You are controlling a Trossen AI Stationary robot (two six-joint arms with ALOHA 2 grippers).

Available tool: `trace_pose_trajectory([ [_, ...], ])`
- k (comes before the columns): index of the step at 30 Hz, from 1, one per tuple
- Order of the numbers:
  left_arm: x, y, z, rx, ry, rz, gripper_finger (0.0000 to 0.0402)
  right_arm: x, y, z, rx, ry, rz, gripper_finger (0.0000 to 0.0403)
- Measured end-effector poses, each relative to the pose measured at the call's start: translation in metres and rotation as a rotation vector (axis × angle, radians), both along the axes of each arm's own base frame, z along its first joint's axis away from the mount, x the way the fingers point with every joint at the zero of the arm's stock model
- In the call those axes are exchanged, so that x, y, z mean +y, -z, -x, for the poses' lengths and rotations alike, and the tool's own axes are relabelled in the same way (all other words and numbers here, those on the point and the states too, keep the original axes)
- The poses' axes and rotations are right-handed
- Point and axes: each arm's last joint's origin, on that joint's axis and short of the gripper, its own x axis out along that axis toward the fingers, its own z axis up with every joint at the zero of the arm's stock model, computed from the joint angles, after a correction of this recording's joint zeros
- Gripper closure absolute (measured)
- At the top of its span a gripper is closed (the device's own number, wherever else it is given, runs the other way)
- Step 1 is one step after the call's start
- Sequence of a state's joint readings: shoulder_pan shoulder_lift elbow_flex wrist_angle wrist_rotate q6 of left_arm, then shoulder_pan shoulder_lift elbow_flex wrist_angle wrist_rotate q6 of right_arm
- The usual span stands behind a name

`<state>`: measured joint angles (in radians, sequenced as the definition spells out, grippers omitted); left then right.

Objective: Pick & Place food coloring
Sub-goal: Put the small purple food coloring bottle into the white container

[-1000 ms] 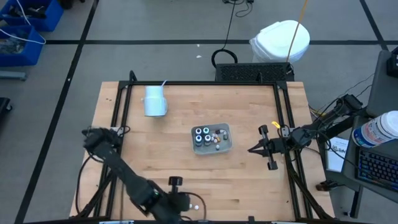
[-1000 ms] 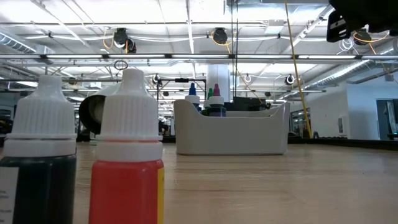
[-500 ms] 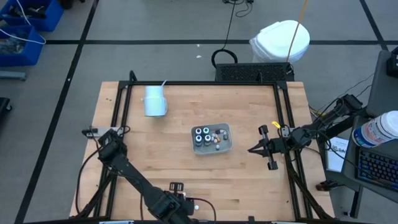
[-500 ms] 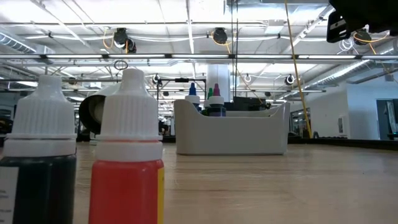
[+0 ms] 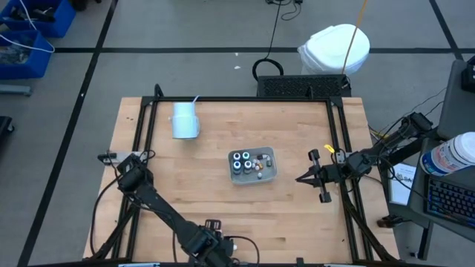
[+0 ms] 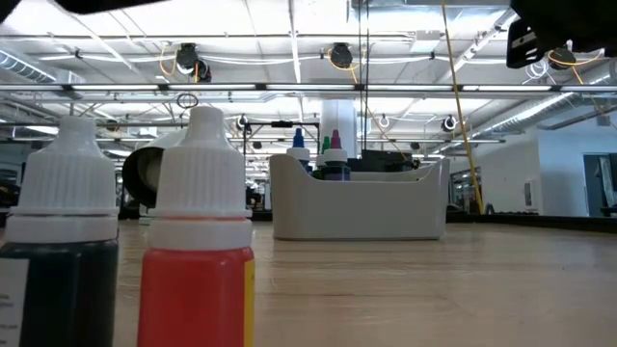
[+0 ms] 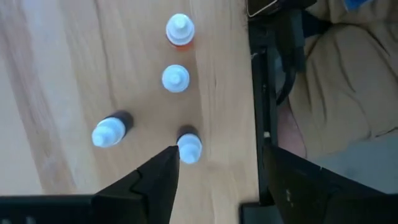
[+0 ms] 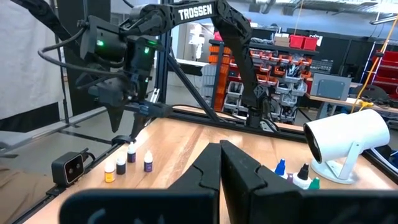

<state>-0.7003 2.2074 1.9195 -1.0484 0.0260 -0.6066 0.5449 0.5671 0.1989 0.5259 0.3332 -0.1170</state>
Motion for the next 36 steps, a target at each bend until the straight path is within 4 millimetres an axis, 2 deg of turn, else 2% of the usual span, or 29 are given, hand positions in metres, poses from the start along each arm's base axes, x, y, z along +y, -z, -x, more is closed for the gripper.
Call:
trace_pose_trajectory([
  [13, 0.002, 0.026, 0.002, 0.011, -0.025, -0.002, 0.0183, 0.000, 0.000, 0.000, -0.001, 0.000, 0.001, 0.0403],
  [36, 0.002, 0.033, 0.000, -0.024, 0.046, -0.041, 0.0183, 0.000, 0.000, 0.000, -0.002, 0.001, 0.002, 0.0403],
])
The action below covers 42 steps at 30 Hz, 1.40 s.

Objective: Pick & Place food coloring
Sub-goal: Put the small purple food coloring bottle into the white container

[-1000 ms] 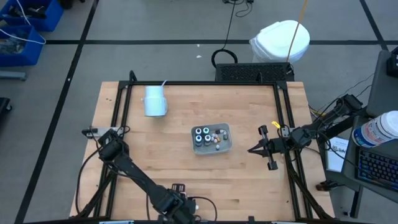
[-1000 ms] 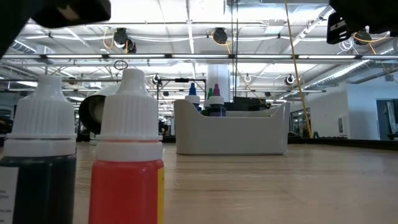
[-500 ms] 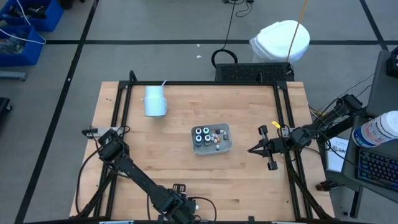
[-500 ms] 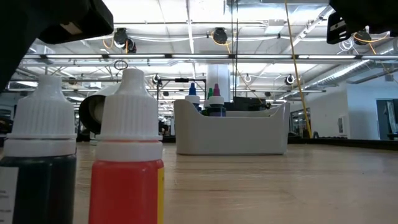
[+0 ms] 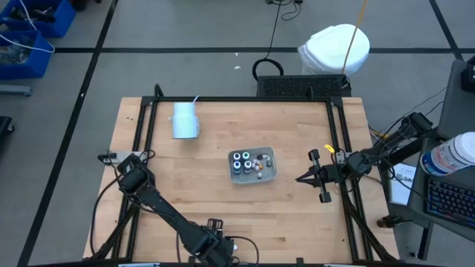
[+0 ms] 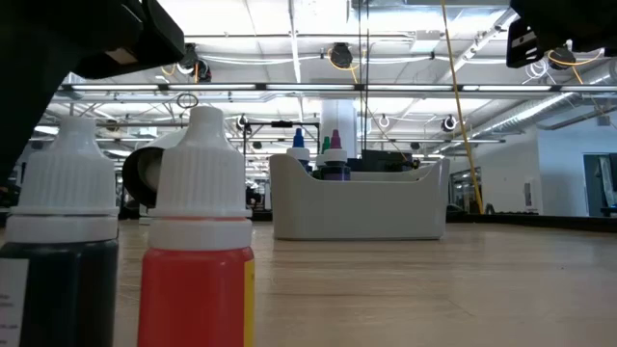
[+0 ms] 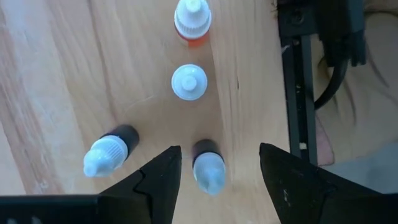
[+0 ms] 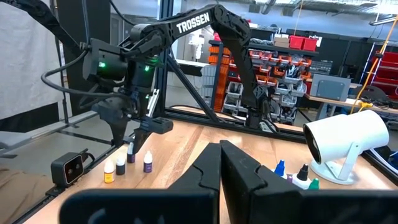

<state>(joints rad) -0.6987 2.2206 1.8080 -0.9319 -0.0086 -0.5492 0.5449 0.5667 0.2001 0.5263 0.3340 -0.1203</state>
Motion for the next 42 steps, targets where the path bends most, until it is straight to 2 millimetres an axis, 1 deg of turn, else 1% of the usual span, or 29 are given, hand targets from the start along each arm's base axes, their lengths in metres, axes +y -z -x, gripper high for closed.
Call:
trace_pose_trajectory([
  [5, 0.000, 0.001, 0.000, -0.002, 0.024, -0.006, 0.0183, 0.000, 0.000, 0.000, 0.000, 0.000, 0.000, 0.0403],
  [14, 0.007, 0.019, 0.007, 0.059, 0.013, -0.042, 0.0183, 0.000, 0.000, 0.000, 0.000, 0.000, 0.000, 0.0403],
  [28, 0.005, 0.010, 0.002, 0.053, -0.015, 0.009, 0.0183, 0.000, 0.000, 0.000, 0.000, 0.000, 0.000, 0.0403],
  [38, 0.006, 0.010, 0.001, 0.050, -0.015, 0.006, 0.0184, 0.000, 0.000, 0.000, 0.000, 0.000, 0.000, 0.0403],
  [40, 0.006, 0.010, 0.001, 0.050, -0.015, 0.006, 0.0187, 0.000, 0.000, 0.000, 0.000, 0.000, 0.000, 0.0403],
  [42, 0.007, 0.010, 0.001, 0.050, -0.016, 0.006, 0.0199, 0.000, 0.000, 0.000, 0.000, 0.000, 0.000, 0.0403],
])
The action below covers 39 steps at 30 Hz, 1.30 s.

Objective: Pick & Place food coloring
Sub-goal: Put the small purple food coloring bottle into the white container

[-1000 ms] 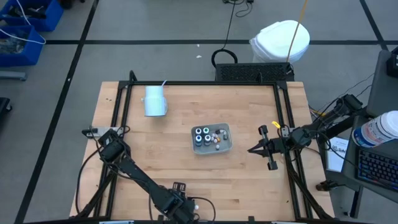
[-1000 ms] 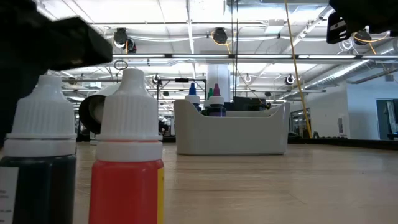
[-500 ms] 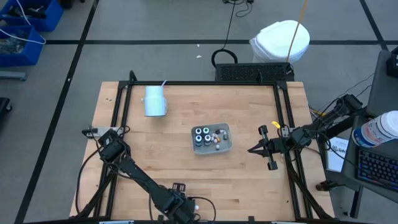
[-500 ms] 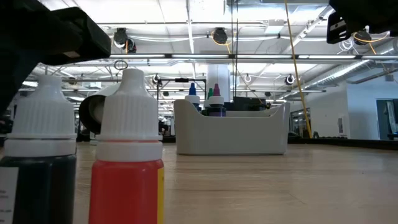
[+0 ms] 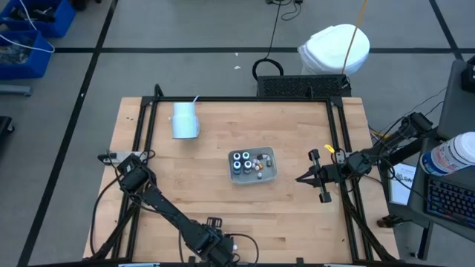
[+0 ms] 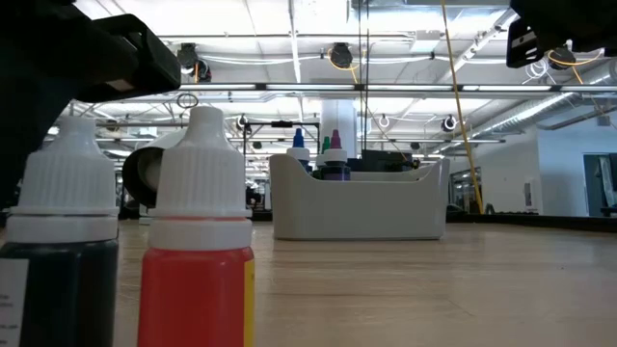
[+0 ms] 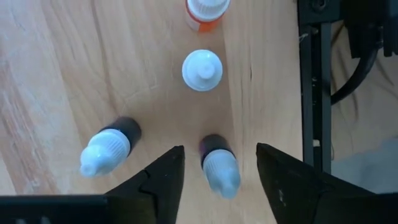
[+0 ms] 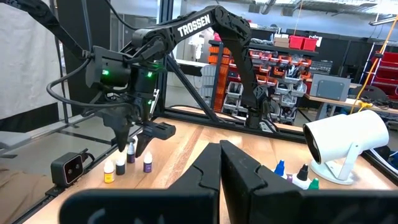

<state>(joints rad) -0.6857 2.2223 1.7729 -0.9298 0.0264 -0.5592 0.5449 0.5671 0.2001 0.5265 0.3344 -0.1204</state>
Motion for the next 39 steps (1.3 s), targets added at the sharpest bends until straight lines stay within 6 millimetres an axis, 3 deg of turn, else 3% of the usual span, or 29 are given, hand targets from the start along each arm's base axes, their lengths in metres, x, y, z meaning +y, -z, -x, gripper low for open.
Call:
trace_pose_trajectory([
  [10, 0.000, 0.000, 0.000, 0.016, 0.000, 0.018, 0.0305, 0.000, 0.000, 0.000, 0.000, 0.000, 0.000, 0.0403],
  [16, 0.005, -0.007, 0.001, 0.093, 0.013, 0.094, 0.0337, 0.000, 0.000, 0.000, 0.000, 0.000, 0.000, 0.0403],
  [19, 0.013, -0.030, -0.001, 0.074, 0.020, 0.091, 0.0336, 0.000, 0.000, 0.000, 0.000, 0.000, 0.000, 0.0403],
  [24, 0.032, -0.094, -0.012, -0.047, 0.058, -0.012, 0.0328, 0.000, 0.000, 0.000, -0.001, 0.001, -0.001, 0.0403],
  [27, 0.058, -0.132, -0.020, -0.060, -0.012, -0.022, 0.0334, 0.000, 0.000, 0.000, -0.001, 0.001, -0.002, 0.0403],
  [31, 0.103, -0.160, -0.031, -0.062, -0.060, -0.093, 0.0334, 0.000, 0.000, 0.000, 0.000, 0.000, -0.003, 0.0403],
  [35, 0.151, -0.171, -0.051, -0.115, -0.056, -0.097, 0.0327, 0.000, 0.000, 0.000, 0.000, 0.001, -0.001, 0.0403],
  [39, 0.198, -0.169, -0.077, -0.206, -0.077, -0.059, 0.0327, 0.000, 0.000, 0.000, -0.001, 0.001, 0.002, 0.0403],
])
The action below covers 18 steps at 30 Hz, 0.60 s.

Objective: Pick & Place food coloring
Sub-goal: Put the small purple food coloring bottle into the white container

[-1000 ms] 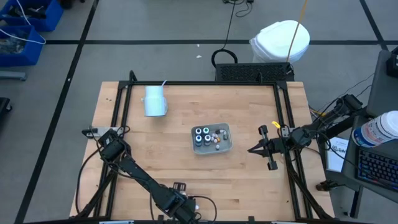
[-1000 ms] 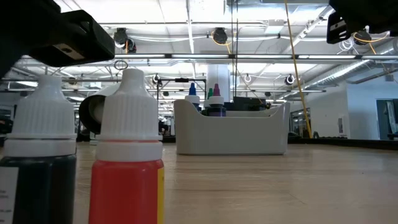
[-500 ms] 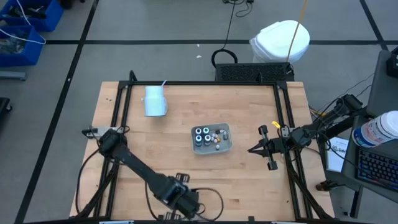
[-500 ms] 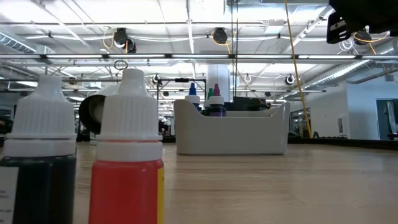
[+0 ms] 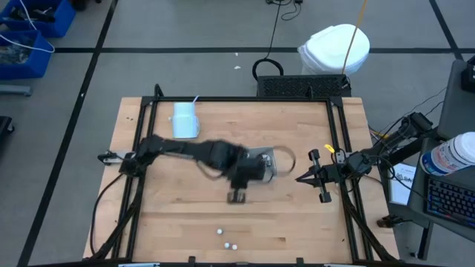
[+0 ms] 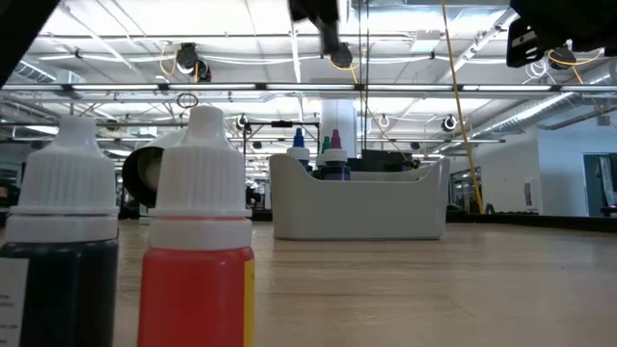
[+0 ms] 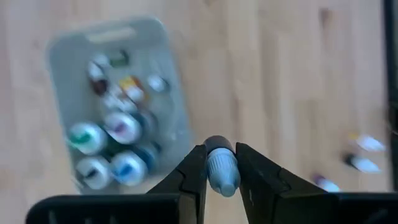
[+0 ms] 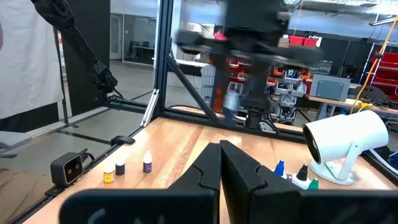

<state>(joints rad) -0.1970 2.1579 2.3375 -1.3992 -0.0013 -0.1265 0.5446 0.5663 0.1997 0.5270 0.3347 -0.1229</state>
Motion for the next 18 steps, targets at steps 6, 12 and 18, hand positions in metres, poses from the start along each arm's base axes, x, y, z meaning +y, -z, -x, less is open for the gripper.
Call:
trace_pose_trajectory([
  [6, 0.039, 0.027, -0.029, -0.022, 0.070, -0.013, 0.0333, 0.000, 0.000, 0.000, -0.006, 0.003, 0.030, 0.0403],
  [12, 0.059, 0.058, -0.061, -0.116, 0.173, -0.074, 0.0331, 0.000, 0.000, 0.000, -0.014, 0.006, 0.047, 0.0403],
  [18, 0.087, 0.077, -0.076, -0.133, 0.132, -0.193, 0.0331, 0.000, 0.001, 0.000, -0.007, 0.007, 0.055, 0.0403],
])
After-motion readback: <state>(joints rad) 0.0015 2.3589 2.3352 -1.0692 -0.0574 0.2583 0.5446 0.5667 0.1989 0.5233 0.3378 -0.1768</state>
